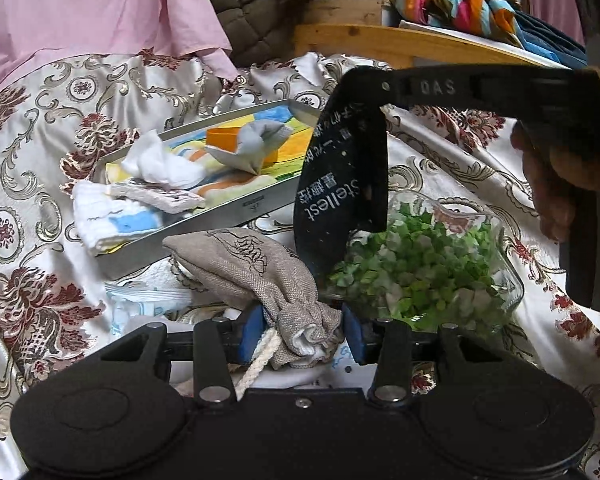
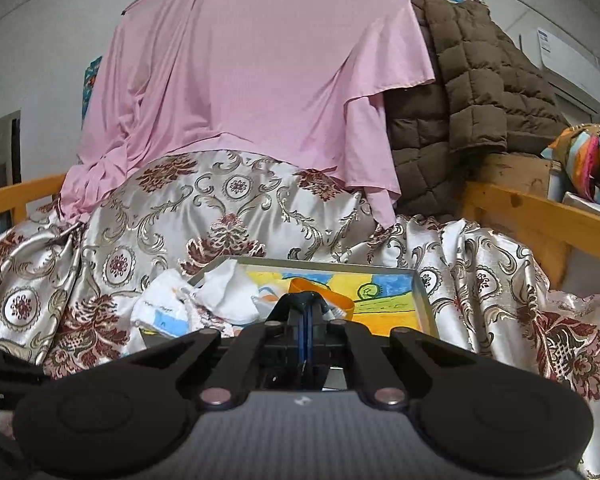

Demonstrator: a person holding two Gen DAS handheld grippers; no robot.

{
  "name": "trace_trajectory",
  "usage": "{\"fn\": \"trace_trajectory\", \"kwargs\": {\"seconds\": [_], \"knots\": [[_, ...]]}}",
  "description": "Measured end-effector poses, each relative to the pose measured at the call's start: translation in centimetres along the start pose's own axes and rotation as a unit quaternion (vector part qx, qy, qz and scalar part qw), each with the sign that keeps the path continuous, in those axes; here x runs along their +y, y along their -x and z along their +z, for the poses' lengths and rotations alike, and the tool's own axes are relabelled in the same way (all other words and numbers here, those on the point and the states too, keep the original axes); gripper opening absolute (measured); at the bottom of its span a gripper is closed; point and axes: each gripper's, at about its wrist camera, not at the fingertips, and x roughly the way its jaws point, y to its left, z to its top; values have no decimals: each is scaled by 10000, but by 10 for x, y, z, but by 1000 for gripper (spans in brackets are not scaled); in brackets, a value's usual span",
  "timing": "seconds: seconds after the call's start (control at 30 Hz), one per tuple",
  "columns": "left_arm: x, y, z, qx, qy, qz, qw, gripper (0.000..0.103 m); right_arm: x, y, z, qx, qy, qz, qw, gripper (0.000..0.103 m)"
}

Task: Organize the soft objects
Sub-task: 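Lift and carry the pouch and black cloth with both tools over the tray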

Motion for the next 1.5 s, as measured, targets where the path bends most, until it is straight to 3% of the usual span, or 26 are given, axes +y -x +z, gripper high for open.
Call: {"fn": "trace_trajectory", "kwargs": {"seconds": [0.23,0.43,0.6,0.83,1.0,1.23,1.4,1.5], "knots": [[-3,3,2,-109,-21,19,9999,40,-8,0,2,-24,-112,-36,9999,2],[4,26,20,-669,384,-19,9970,40,-18,2,8,-120,-216,-98,9996,2],[19,46,39,-1135,1036,-215,9879,40,-34,9,17,-268,-436,-190,9985,2],[33,46,73,-1412,1791,-301,9732,40,-56,10,31,-355,-743,-134,9965,2],[40,20,122,-1704,1663,-305,9708,40,-76,-8,52,-277,-1079,68,9937,2],[67,-44,169,-1969,1987,-201,9599,40,-94,-64,96,-123,-1072,465,9931,2],[84,-90,179,-1887,2347,-107,9535,40,-107,-115,110,-35,-1363,505,9894,2],[84,-117,181,-1646,2372,-136,9573,40,-118,-144,107,106,-1523,346,9877,2]]}}
